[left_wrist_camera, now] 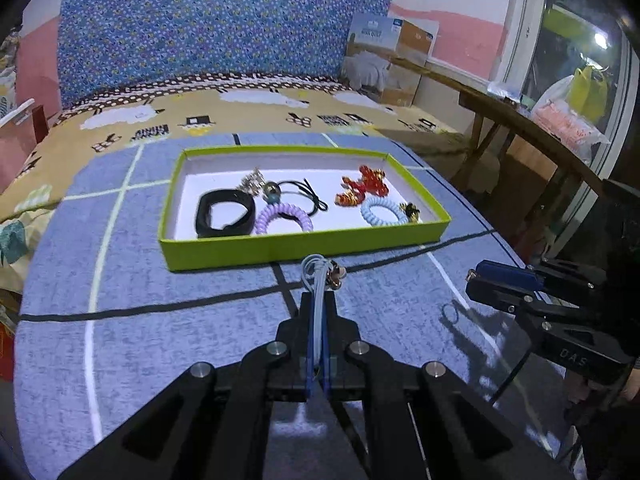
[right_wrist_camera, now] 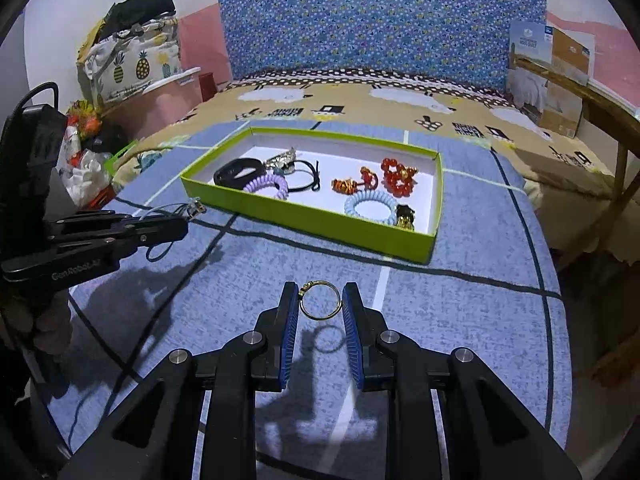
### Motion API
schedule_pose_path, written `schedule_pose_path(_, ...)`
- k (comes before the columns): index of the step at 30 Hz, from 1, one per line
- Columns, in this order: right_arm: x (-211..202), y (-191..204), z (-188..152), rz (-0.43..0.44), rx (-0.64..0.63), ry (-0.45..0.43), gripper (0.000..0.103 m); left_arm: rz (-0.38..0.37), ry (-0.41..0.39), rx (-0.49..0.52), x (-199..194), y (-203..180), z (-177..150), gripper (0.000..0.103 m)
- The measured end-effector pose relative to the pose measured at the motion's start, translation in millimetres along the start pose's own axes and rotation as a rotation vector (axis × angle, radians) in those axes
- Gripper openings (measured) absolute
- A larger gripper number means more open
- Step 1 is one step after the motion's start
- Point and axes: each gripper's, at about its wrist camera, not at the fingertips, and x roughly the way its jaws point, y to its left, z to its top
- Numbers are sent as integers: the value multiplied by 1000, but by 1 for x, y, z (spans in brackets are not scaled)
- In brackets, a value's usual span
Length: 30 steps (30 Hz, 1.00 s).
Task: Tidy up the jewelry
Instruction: 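Grasp the gold ring with the right gripper while the left grasps the grey cable bracelet, then carry the ring and cable into the green box and open both grippers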
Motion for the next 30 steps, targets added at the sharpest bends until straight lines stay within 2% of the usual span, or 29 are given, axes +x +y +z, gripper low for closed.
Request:
schedule_pose_path(14, 12, -7, 41, 7, -1, -44, 23, 63, -35, 28, 14, 24, 41, 3)
schedule_pose_path(30, 99, -31, 104, 17, -9, 8, 23, 167, 13, 52, 85, 66, 95, 3)
